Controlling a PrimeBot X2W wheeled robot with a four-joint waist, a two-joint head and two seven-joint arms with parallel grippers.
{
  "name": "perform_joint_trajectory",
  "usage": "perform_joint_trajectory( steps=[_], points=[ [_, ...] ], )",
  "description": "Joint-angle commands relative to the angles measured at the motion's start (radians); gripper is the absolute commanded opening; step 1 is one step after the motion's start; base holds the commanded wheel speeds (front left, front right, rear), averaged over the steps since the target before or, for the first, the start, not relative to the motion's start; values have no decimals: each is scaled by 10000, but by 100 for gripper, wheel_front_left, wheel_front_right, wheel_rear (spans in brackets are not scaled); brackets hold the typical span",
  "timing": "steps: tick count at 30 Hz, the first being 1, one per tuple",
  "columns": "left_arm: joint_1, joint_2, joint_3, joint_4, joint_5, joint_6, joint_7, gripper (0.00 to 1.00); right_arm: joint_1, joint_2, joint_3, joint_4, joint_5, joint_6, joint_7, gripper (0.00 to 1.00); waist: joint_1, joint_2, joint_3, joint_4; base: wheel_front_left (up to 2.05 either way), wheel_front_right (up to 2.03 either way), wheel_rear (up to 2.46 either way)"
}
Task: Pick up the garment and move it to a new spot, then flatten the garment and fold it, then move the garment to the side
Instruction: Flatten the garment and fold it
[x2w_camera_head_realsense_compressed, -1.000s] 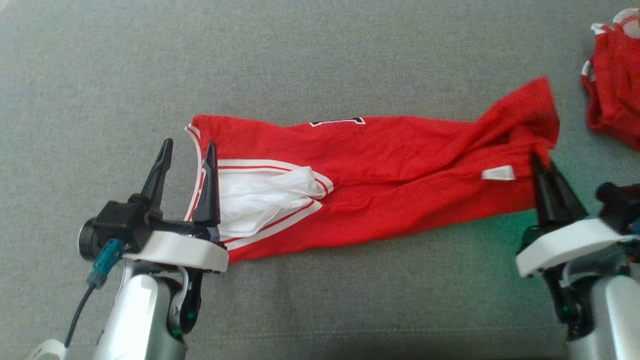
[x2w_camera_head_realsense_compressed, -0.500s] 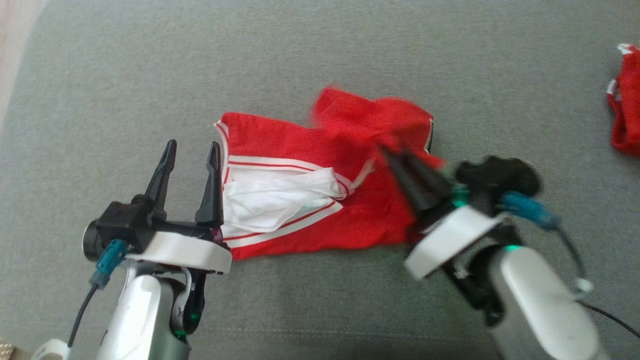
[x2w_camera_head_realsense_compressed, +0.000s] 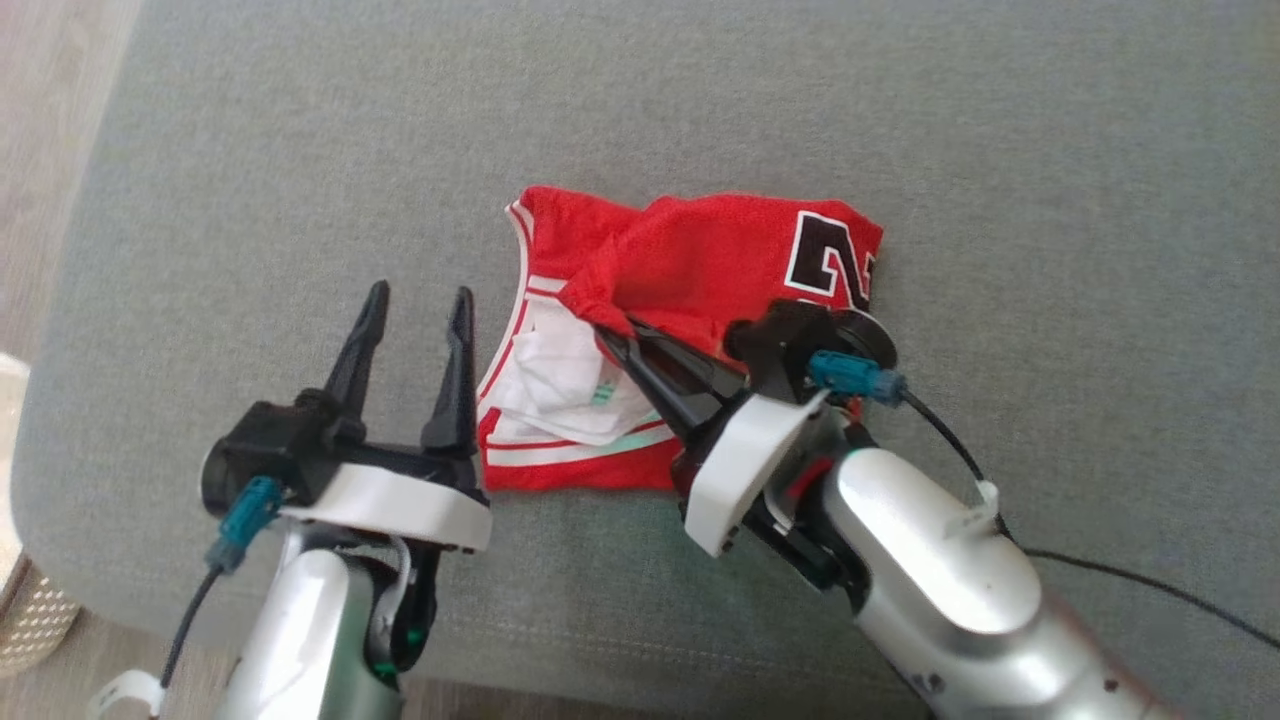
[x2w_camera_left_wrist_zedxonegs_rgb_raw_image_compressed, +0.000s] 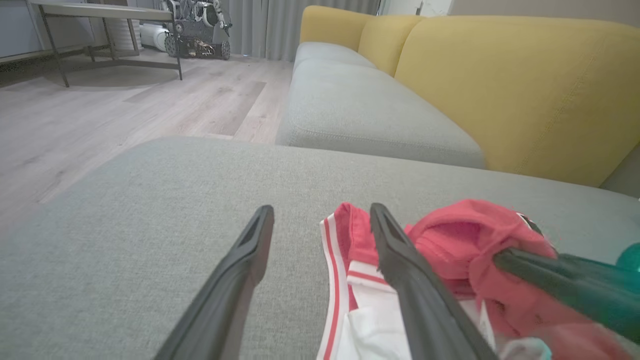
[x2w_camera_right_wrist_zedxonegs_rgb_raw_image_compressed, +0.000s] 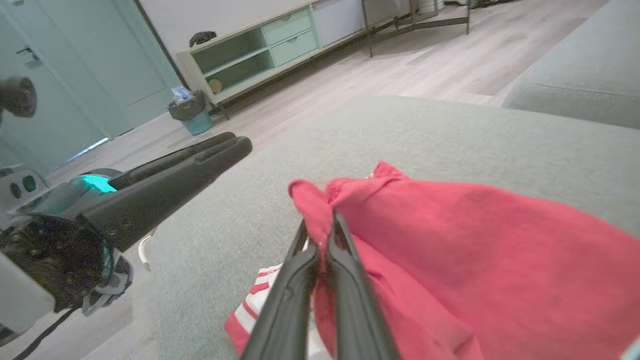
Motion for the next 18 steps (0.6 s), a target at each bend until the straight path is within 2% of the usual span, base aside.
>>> perform_joint_trajectory(
  steps=[1, 9, 10, 11, 12, 18],
  points=[
    [-288, 37, 236, -277, -56, -42, -122, 100, -305, 291, 218, -186, 100, -7, -195, 0, 0, 0, 167, 142, 0, 0, 0],
    [-559, 32, -91, -177, -258, 55, -122, 100, -1252, 305, 1640, 689, 1622, -7, -1015, 0, 0, 0, 585, 312, 0, 0, 0],
    [-585, 32, -110, -167, -264, 66, -122, 100, -1352, 305, 1760, 836, 1710, -7, -1085, 5, 0, 0, 611, 302, 0, 0, 0],
    [-604, 32, -128, -148, -264, 70, -122, 100, -1423, 306, 1861, 960, 1834, -7, -1158, 42, 0, 0, 631, 285, 0, 0, 0],
    [-619, 31, -132, -132, -263, 75, -122, 100, -1503, 306, 1961, 1064, 1919, -7, -1245, 100, 0, 0, 645, 255, 0, 0, 0],
    [-617, 31, -11, -49, -126, 68, -122, 100, -1847, 306, 2335, 1080, 2242, -7, -1907, 100, 0, 0, 525, -117, 0, 0, 0]
  ],
)
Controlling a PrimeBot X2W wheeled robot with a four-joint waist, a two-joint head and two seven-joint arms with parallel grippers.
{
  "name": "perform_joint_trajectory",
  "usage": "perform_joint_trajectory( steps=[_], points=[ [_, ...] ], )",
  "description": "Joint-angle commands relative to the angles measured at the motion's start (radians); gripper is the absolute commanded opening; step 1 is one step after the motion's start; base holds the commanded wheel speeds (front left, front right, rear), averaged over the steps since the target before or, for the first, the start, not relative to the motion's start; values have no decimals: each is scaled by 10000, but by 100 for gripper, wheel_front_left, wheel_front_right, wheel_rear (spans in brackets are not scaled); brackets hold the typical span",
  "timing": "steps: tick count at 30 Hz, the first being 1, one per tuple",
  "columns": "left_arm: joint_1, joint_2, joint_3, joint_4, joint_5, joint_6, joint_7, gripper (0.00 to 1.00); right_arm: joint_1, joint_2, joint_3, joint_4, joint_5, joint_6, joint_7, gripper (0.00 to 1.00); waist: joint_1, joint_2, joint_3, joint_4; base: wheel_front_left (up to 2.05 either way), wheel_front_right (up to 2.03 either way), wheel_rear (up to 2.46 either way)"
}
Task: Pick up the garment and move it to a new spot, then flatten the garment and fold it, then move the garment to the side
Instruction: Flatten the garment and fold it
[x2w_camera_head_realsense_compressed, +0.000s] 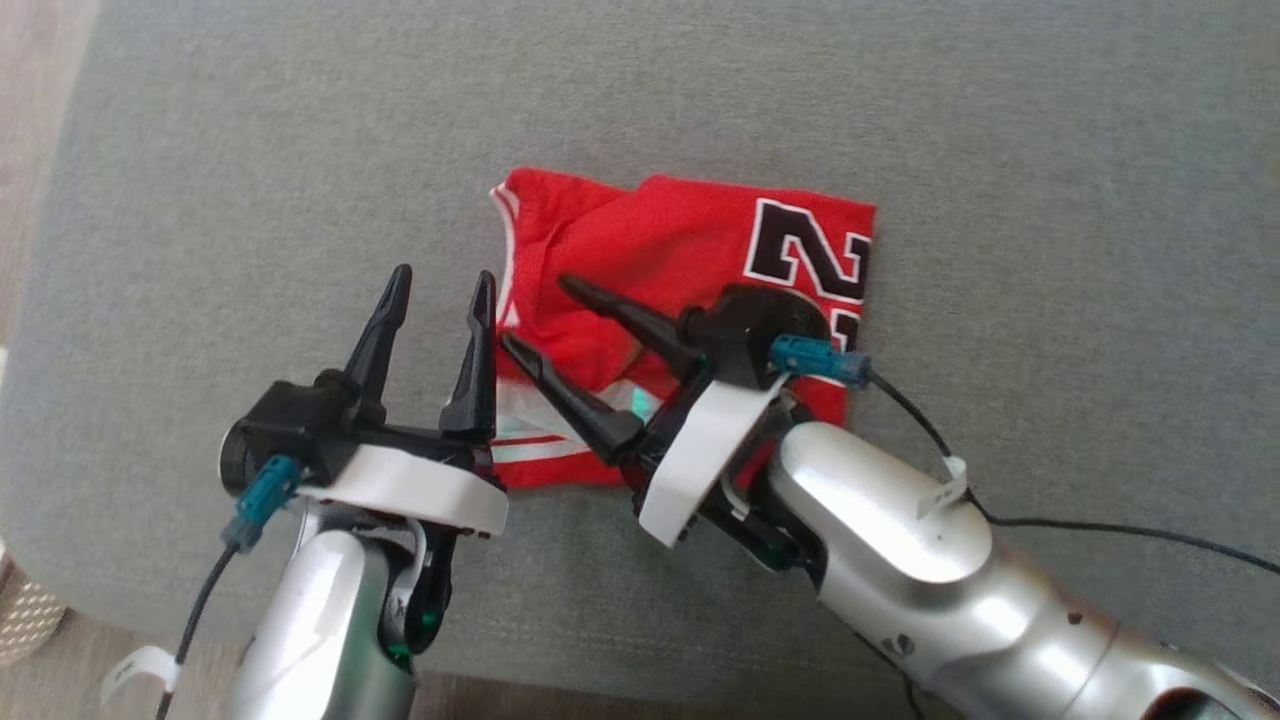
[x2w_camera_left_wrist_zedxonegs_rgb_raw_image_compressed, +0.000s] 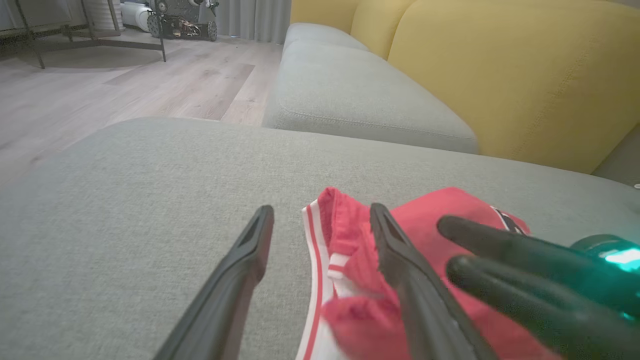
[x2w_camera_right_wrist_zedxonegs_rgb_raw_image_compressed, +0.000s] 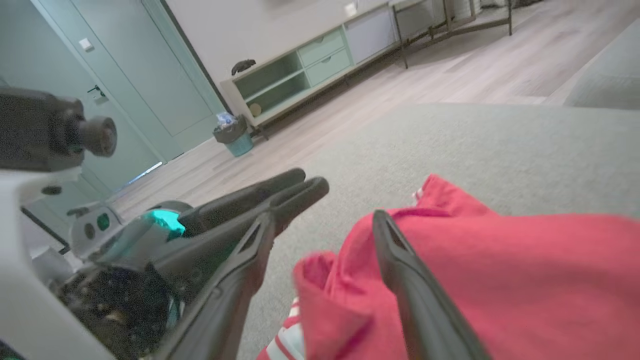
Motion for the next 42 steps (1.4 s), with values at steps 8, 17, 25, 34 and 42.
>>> perform_joint_trajectory(
  steps=[8, 17, 25, 34, 42],
  points=[
    [-50, 95, 704, -269, 320, 0, -122, 100, 406, 109, -1701, -1177, -513, -7, -1064, 100, 0, 0, -534, -814, 0, 0, 0],
    [169, 287, 1089, -460, 476, 42, -122, 100, 2117, -650, -5078, -2402, -1792, -7, -936, 100, 0, 0, -969, -1303, 0, 0, 0],
    [633, 526, 1386, -595, 466, 121, -122, 100, 4247, -844, -7976, -3560, -2899, -7, -258, 100, 0, 0, -1535, -1582, 0, 0, 0],
    [1528, 782, 1398, -761, 418, 178, 27, 100, 6034, -707, -8941, -4528, -3528, -7, 464, 100, 0, 0, -2504, -1698, 0, 0, 0],
    [2057, 928, 1346, -1018, 391, 269, 285, 100, 6831, -570, -9059, -5091, -3750, -7, 908, 100, 0, 0, -3012, -1715, 0, 0, 0]
  ],
)
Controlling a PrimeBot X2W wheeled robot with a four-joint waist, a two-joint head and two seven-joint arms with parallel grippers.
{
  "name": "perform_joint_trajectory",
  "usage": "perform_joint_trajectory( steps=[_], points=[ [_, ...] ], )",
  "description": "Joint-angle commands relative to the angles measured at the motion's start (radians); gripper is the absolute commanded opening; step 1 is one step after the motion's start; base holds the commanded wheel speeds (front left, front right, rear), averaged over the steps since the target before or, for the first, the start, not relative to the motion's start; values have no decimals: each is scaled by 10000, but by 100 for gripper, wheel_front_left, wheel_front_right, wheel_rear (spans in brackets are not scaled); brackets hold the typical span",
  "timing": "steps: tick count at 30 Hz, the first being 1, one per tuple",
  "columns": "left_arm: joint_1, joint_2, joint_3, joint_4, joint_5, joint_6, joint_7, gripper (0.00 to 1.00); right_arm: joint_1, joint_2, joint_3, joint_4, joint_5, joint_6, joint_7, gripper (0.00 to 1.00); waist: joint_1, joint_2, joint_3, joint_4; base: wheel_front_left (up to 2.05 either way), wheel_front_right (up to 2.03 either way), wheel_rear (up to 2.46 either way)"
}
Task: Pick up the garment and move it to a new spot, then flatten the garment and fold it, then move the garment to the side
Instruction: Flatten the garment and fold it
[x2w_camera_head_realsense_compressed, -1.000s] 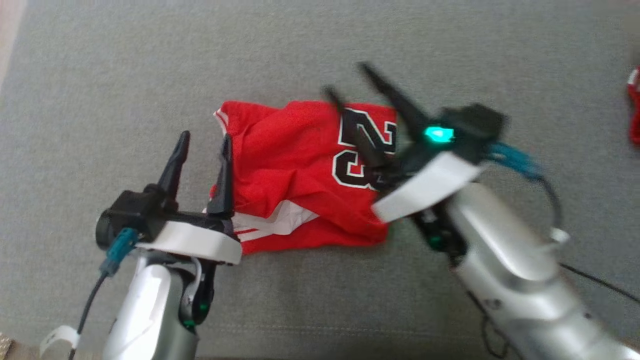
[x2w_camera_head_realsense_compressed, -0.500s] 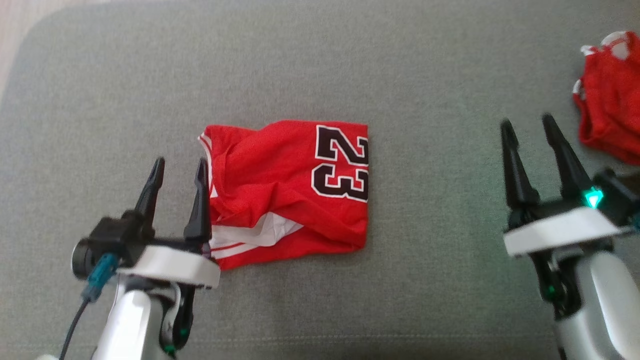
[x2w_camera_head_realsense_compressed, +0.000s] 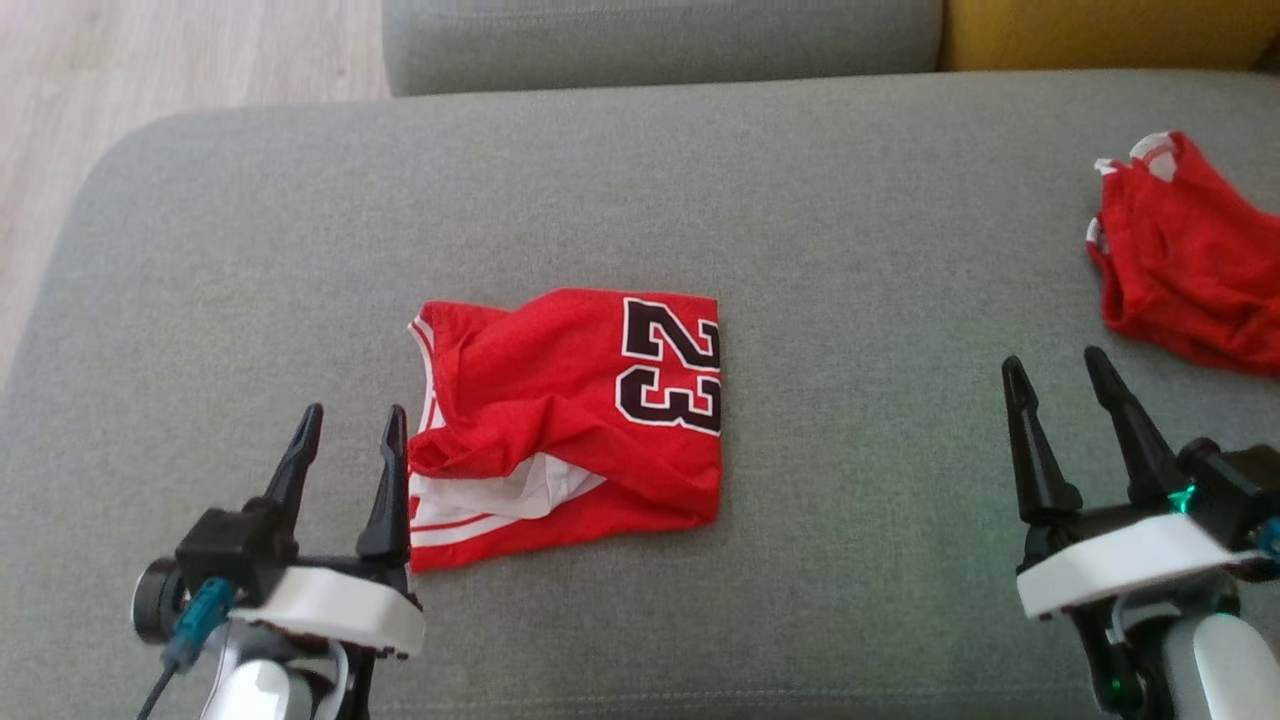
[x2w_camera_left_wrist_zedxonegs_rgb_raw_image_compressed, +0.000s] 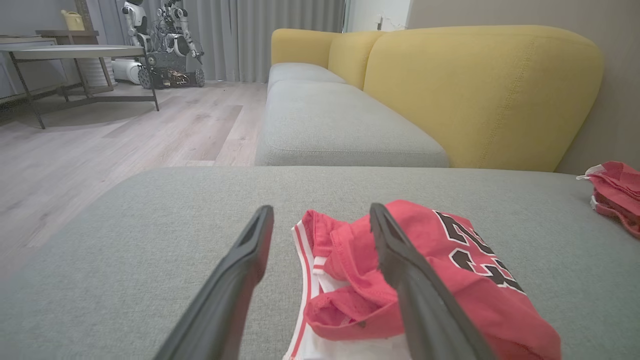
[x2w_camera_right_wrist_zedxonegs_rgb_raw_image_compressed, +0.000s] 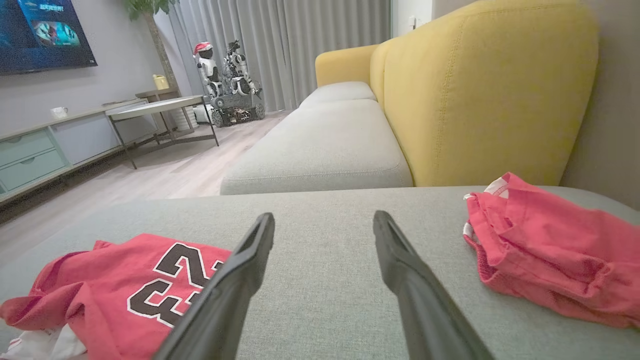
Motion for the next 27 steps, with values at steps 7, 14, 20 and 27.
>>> perform_joint_trajectory(
  steps=[7, 14, 20, 27],
  points=[
    [-89, 191, 372, -573, -75, 173, 127, 100, 50, 51, 136, -677, -184, -7, 232, 100, 1, -1, -113, 38, 0, 0, 0],
    [-159, 211, 333, -604, -71, 248, 144, 100, 5, 72, 161, -733, -210, -7, 303, 100, 1, -1, -38, 64, 0, 0, 0],
    [-284, 254, 287, -566, -100, 264, 133, 100, -103, 42, 184, -658, -187, -7, 293, 100, 1, -1, 65, 80, 0, 0, 0],
    [-445, 262, 224, -528, -131, 254, 93, 100, -336, 8, 305, -431, -118, -7, 282, 52, 1, -1, 221, 181, 0, 0, 0]
  ],
)
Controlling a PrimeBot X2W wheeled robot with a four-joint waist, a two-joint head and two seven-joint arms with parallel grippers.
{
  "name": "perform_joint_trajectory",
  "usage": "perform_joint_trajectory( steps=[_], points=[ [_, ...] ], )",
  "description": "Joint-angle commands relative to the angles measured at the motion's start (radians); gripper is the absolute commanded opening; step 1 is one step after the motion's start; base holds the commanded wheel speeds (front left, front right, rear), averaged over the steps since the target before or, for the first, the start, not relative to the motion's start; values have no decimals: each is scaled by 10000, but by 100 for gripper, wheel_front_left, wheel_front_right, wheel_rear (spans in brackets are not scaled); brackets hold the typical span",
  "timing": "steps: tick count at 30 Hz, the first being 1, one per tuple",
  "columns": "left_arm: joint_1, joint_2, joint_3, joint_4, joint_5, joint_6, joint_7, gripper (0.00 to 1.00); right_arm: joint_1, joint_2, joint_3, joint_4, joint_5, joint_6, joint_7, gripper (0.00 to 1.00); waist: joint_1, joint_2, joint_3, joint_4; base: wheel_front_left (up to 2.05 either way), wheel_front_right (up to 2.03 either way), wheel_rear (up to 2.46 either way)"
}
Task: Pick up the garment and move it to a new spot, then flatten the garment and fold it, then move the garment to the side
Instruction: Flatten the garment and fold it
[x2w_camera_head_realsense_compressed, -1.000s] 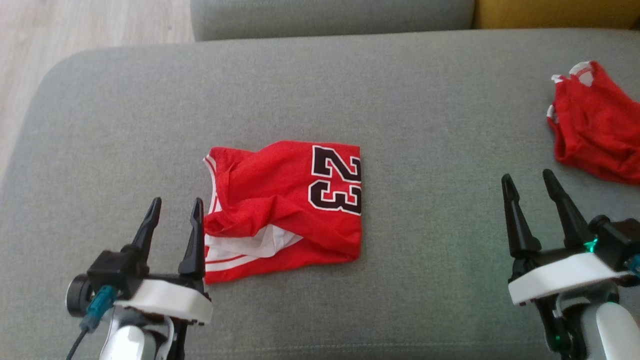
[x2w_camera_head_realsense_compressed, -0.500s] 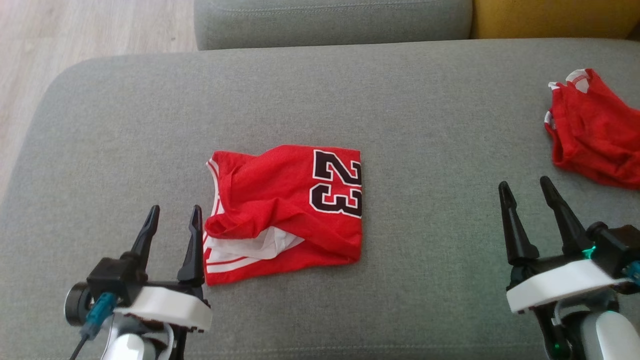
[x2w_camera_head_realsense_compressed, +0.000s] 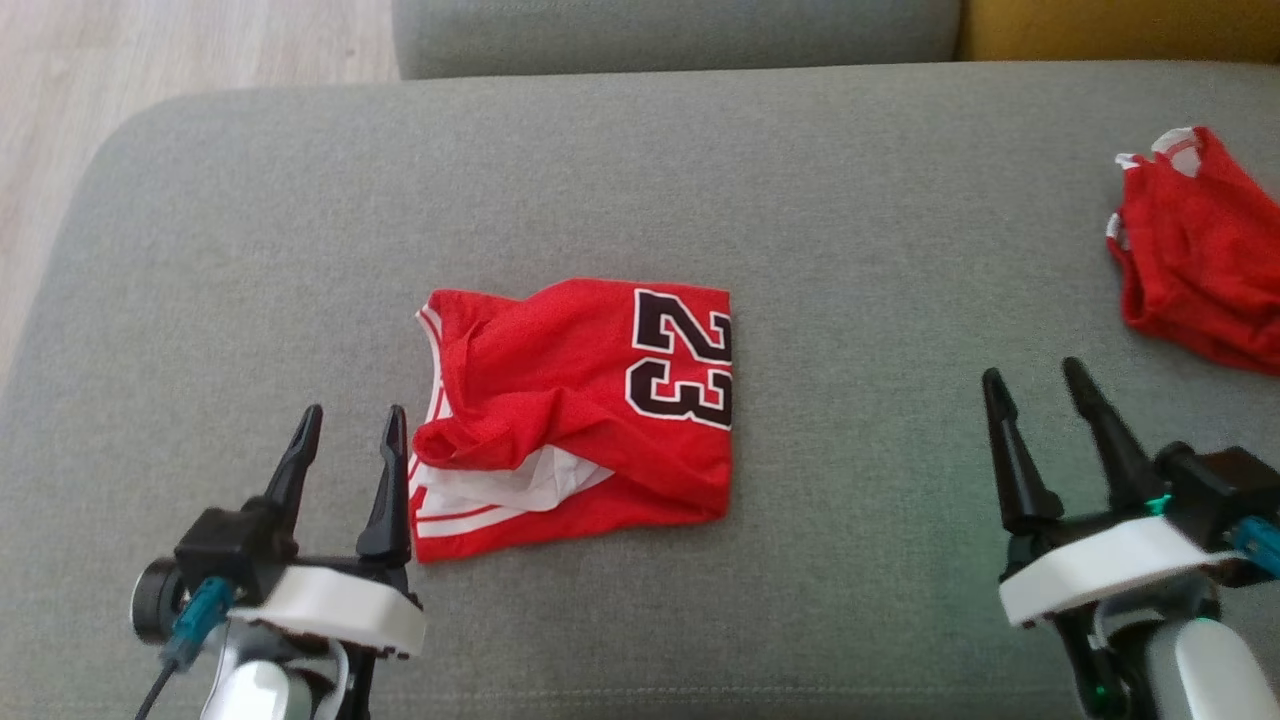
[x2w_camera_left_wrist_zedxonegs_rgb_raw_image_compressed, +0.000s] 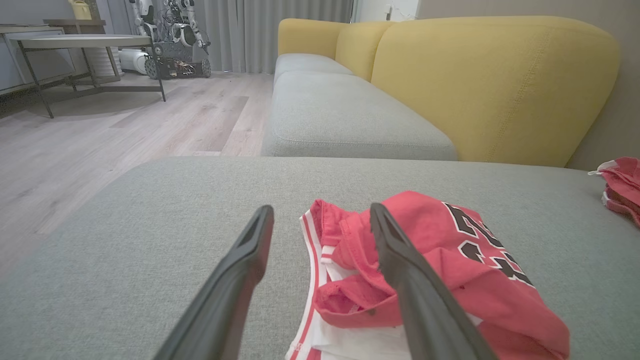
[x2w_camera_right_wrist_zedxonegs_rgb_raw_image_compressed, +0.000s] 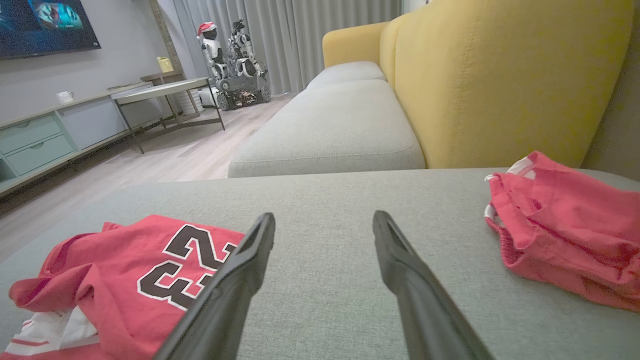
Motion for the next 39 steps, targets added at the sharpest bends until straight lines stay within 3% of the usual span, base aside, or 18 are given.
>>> perform_joint_trajectory(
  steps=[1, 6, 10, 18, 27, 39],
  points=[
    [-608, 183, 273, -290, -29, 64, -83, 100, -529, -172, 306, -223, 56, -7, -25, 0, 0, -1, 71, 67, 0, 0, 0],
    [-984, 119, 98, -310, -5, 2, -121, 100, -1139, -252, 931, 309, 211, -7, -60, 0, 0, -1, 442, 354, 0, 0, 0],
    [-1370, 35, -65, -271, 14, -65, -180, 100, -2015, -243, 2120, 1060, 428, -7, -120, 0, 0, -1, 803, 609, 0, 0, 0],
    [-1996, -167, -321, -59, -8, -171, -370, 100, -4187, 83, 4847, 3381, 1109, -7, -585, 0, 0, -1, 1403, 1150, 0, 0, 0],
    [-2340, -320, -436, 208, -43, -191, -521, 100, -6073, 488, 7014, 6266, 2301, -7, -1073, 0, 0, -1, 1784, 1421, 0, 0, 0],
    [-2458, -367, -451, 345, -34, -218, -565, 100, -6820, 624, 9558, 6897, 3846, -7, -1311, 0, 0, -1, 1914, 1303, 0, 0, 0]
  ],
)
